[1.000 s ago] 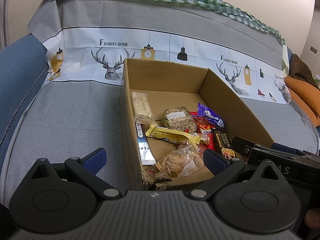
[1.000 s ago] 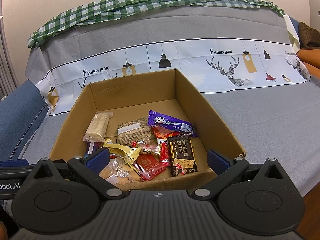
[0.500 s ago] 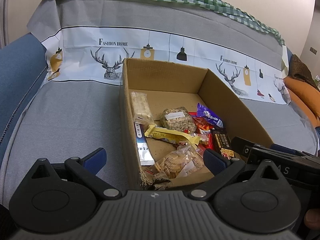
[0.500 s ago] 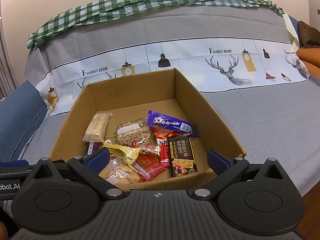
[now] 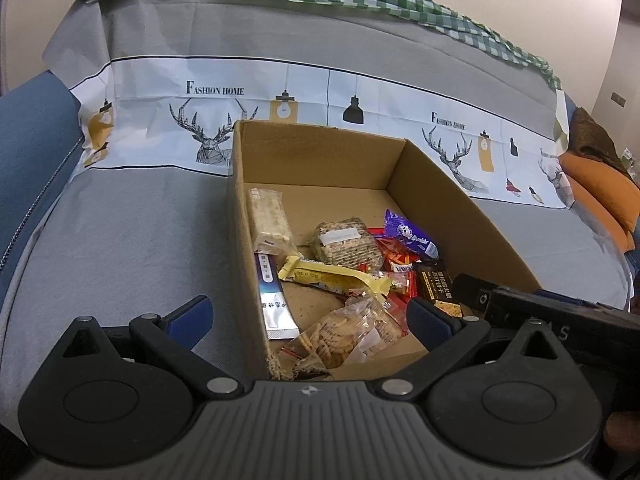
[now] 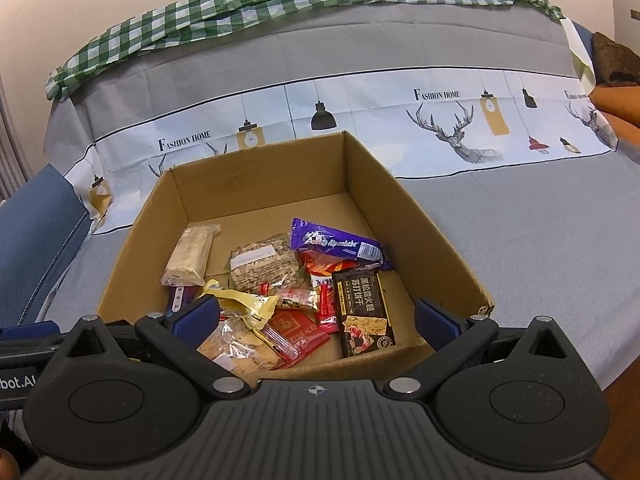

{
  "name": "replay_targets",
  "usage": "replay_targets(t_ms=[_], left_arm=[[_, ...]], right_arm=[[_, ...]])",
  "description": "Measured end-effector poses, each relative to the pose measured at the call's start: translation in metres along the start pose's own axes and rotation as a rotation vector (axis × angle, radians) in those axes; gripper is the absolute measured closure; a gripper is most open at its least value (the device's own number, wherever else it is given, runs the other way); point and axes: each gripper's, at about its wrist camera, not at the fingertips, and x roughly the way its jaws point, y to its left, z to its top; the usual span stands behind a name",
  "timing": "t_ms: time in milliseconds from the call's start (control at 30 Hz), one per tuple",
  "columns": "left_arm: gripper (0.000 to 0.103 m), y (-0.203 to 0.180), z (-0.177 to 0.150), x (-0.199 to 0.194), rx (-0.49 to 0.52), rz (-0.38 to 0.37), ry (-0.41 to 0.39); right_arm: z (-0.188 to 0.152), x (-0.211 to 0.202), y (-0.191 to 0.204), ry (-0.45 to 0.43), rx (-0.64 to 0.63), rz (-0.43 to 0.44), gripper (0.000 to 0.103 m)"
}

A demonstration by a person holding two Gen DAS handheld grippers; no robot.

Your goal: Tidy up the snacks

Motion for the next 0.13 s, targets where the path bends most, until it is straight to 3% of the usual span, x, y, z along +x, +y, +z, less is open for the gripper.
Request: replay_targets(t_ms=[133], left_arm=[[0.0, -0.0002, 0.003, 0.0023, 0.003, -0.016, -0.004]], right_arm=[[0.0043, -0.0015, -0.0093, -0.034, 0.048, 0.009, 0.001]])
